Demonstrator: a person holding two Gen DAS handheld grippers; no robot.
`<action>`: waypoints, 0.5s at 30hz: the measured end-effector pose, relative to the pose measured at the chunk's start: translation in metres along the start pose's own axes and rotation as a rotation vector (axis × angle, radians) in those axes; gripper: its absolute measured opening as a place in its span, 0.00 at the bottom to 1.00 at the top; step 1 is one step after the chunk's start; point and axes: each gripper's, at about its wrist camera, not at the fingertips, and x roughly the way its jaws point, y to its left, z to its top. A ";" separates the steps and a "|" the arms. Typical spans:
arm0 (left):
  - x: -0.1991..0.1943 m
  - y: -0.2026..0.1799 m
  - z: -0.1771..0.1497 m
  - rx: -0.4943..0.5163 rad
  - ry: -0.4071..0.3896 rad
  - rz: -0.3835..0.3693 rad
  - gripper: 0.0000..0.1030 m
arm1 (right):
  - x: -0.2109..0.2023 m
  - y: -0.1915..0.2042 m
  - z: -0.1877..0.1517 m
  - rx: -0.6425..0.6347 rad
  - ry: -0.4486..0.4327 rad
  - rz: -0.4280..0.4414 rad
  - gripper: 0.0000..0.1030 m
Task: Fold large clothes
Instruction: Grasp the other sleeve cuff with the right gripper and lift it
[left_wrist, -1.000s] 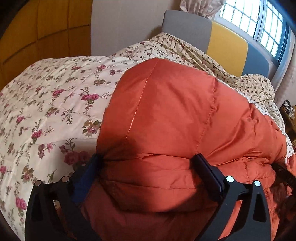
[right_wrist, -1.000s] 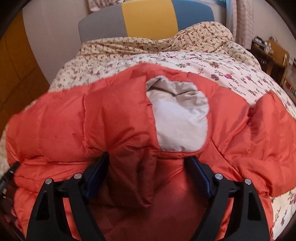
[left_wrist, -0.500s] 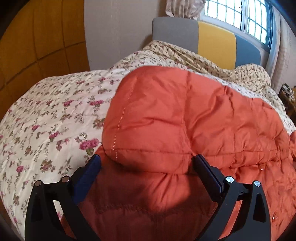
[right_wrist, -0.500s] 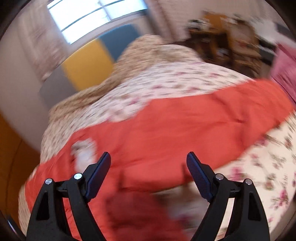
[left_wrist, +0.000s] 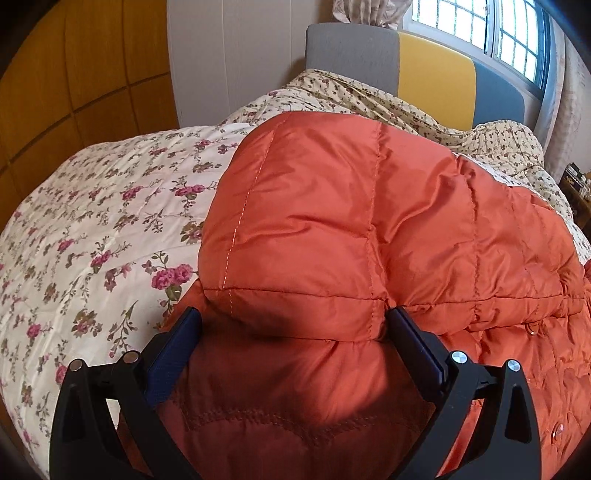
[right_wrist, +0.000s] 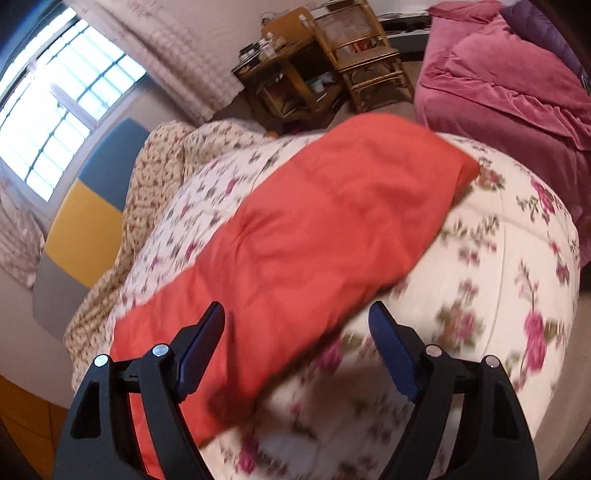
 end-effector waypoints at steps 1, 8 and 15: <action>0.001 0.001 0.000 -0.001 0.002 -0.001 0.97 | 0.000 -0.006 0.005 0.026 -0.010 0.010 0.77; 0.003 0.001 -0.001 -0.001 0.012 0.000 0.97 | 0.012 -0.020 0.027 0.134 -0.064 0.014 0.60; 0.003 0.001 -0.001 -0.002 0.012 0.000 0.97 | 0.009 -0.011 0.032 0.097 -0.084 0.039 0.11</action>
